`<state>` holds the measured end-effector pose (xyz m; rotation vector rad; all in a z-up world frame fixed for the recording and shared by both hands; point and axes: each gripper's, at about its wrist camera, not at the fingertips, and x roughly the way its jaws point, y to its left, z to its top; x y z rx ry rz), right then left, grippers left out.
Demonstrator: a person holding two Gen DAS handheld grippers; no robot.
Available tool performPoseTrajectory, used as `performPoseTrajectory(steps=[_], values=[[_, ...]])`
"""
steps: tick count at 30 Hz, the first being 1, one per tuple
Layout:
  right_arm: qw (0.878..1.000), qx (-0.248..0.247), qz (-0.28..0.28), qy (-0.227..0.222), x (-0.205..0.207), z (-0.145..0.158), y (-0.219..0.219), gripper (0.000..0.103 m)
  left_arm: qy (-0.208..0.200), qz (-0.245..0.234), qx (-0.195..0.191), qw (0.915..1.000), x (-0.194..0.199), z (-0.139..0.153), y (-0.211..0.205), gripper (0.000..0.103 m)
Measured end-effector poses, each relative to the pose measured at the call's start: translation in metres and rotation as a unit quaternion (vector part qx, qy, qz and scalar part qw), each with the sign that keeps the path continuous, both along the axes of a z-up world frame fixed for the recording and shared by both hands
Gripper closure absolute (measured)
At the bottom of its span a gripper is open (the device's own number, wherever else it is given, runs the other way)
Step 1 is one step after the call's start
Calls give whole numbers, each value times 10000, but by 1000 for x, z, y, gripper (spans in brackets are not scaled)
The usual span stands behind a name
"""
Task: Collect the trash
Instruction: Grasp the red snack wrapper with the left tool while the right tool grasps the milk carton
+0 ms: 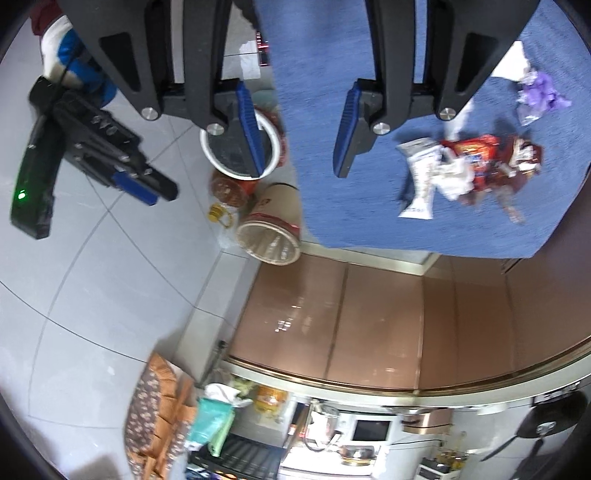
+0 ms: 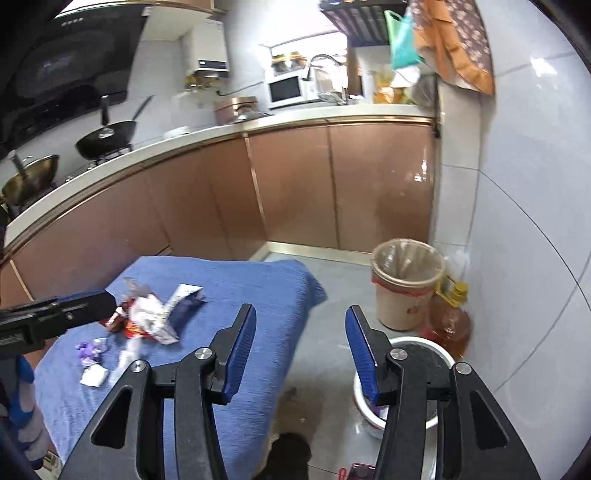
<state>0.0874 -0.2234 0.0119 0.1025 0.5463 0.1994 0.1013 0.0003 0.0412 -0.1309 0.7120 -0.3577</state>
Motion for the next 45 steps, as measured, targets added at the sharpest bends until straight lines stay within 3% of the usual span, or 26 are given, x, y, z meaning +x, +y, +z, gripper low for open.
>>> performPoseTrajectory(steps=[12, 22, 39, 45], values=[[9985, 83, 523, 120, 20, -5, 57, 51, 121, 791, 143, 9967, 12, -21, 109, 66], [9939, 134, 982, 482, 62, -34, 111, 47, 701, 1221, 323, 9895, 48, -66, 183, 65], [9762, 494, 1660, 1306, 143, -96, 182, 41, 1303, 874, 1053, 9820, 109, -131, 182, 65], [9674, 690, 1784, 1661, 168, -118, 201, 40, 1422, 889, 962, 9811, 115, -148, 191, 68]])
